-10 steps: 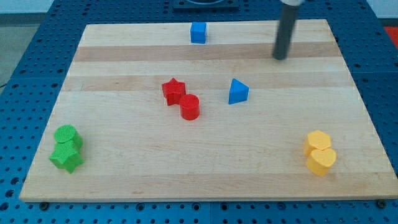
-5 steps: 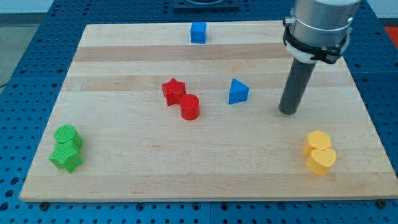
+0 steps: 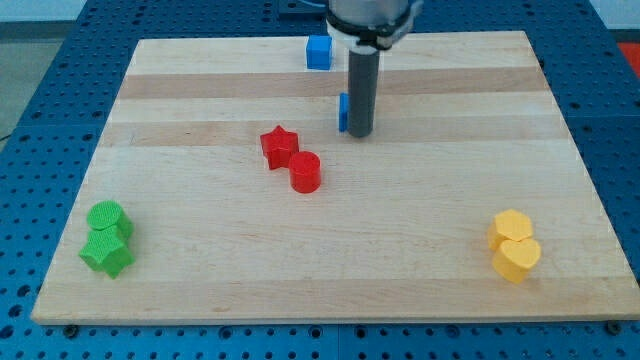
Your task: Move the blue triangle close to the blue cube
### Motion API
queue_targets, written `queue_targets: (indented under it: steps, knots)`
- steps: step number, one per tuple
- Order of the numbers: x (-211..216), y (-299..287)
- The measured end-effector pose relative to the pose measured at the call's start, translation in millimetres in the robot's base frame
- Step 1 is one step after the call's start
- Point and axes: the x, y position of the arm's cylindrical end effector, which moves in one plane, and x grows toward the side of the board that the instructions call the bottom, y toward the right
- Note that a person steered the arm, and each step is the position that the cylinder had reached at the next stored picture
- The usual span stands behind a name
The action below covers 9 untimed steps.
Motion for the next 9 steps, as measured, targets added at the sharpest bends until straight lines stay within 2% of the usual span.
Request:
queue_targets:
  steps: [1,3,9]
  knots:
    - [-30,0]
    - [-50,-2]
    - [-31,36]
